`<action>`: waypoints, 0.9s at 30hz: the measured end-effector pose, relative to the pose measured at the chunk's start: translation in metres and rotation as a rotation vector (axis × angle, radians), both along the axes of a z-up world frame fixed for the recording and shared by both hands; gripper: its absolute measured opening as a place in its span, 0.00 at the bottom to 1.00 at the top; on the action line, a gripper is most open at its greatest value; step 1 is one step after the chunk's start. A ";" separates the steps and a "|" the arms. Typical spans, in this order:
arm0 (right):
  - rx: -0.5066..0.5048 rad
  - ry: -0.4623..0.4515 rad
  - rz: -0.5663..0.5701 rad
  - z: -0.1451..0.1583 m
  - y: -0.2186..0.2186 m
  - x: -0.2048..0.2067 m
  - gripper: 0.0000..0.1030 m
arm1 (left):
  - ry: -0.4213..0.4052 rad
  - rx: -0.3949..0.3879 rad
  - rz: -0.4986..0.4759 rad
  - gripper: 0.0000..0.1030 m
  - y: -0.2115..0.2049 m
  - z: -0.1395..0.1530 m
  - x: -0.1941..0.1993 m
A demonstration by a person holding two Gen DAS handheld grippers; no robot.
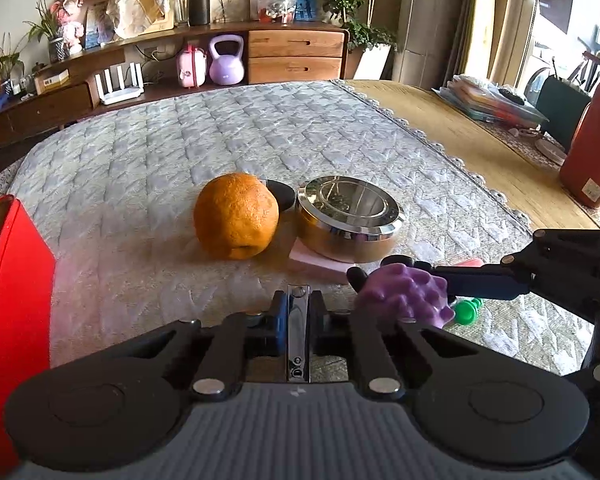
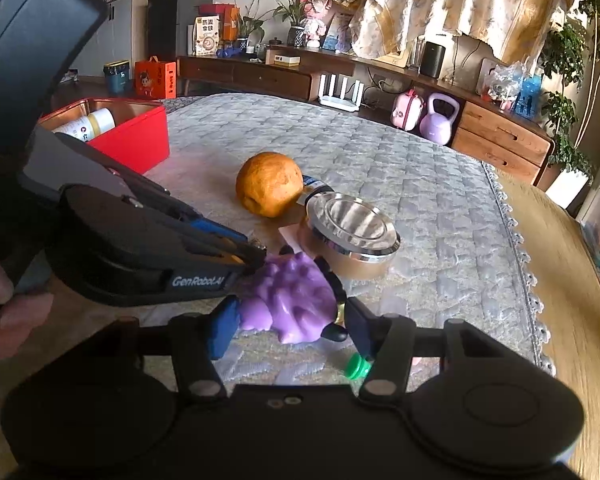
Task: Organize rigid objects
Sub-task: 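Close the left gripper on the metal strip while the right grasps the spiky ball, then carry the metal strip with the left gripper while the right carries the ball over the red box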
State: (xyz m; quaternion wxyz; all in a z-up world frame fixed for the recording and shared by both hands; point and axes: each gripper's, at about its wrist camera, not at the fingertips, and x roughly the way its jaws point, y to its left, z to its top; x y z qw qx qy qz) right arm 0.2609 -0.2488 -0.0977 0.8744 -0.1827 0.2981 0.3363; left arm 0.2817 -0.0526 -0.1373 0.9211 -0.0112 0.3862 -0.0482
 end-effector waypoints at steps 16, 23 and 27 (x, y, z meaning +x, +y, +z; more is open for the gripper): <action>0.007 0.027 -0.041 0.016 -0.002 -0.016 0.49 | 0.009 -0.046 0.056 0.11 0.031 0.014 -0.026; 0.063 0.052 -0.052 0.038 -0.003 -0.030 0.49 | 0.000 -0.077 0.068 0.11 0.042 0.031 -0.046; 0.093 0.061 -0.044 0.052 0.001 -0.039 0.49 | -0.009 -0.102 0.080 0.11 0.051 0.043 -0.058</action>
